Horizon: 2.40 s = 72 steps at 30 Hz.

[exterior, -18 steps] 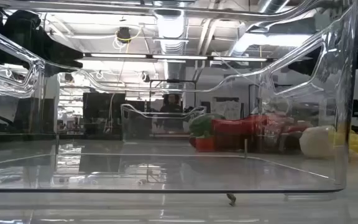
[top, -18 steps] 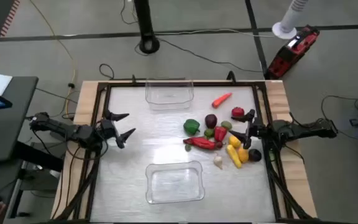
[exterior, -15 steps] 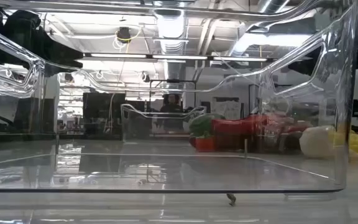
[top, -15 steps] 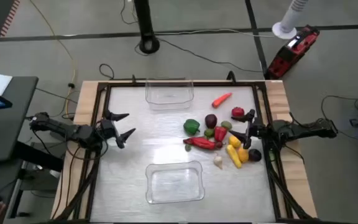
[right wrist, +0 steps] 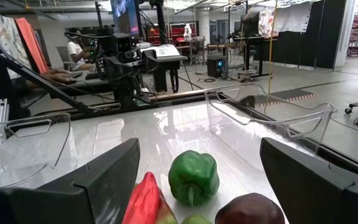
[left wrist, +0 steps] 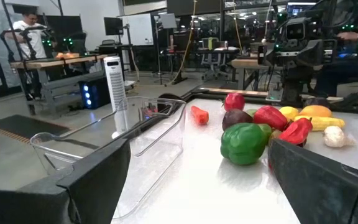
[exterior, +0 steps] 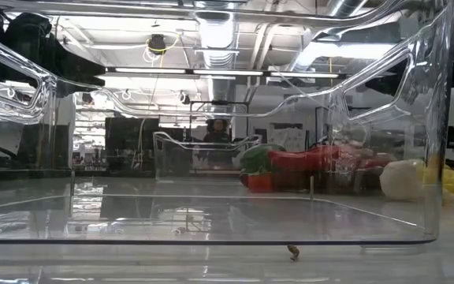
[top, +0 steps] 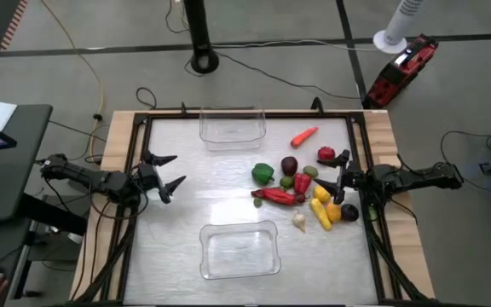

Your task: Sort produce into baskets

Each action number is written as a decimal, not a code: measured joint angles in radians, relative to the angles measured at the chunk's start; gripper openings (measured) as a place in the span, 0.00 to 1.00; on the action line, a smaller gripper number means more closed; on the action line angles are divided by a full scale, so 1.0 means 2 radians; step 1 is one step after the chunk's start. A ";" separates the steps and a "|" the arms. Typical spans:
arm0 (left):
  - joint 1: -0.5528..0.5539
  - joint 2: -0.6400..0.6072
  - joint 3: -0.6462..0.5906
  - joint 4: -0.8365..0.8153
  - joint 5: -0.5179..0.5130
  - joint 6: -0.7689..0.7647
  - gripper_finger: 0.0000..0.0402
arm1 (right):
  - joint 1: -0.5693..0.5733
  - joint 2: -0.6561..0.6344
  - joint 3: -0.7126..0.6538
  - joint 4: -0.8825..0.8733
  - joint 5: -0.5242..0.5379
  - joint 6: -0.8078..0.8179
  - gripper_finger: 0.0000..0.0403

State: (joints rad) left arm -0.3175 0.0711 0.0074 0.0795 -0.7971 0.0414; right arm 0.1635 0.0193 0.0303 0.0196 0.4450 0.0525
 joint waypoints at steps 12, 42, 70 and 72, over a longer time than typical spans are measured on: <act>0.000 0.000 0.000 0.000 0.000 0.000 0.92 | 0.000 0.000 0.000 0.000 0.000 0.000 0.89; 0.000 0.000 0.000 0.000 0.000 0.000 0.92 | 0.000 0.000 0.000 0.000 0.000 0.000 0.89; 0.002 0.000 0.003 0.032 0.149 -0.174 0.92 | -0.001 0.000 0.000 0.003 0.000 -0.186 0.89; 0.002 0.000 0.003 0.036 0.177 -0.129 0.92 | -0.001 0.000 -0.001 0.005 0.000 -0.184 0.89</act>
State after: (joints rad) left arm -0.3138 0.0715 0.0139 0.1520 -0.4437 -0.2176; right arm 0.1612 0.0193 0.0292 0.0299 0.4454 -0.3156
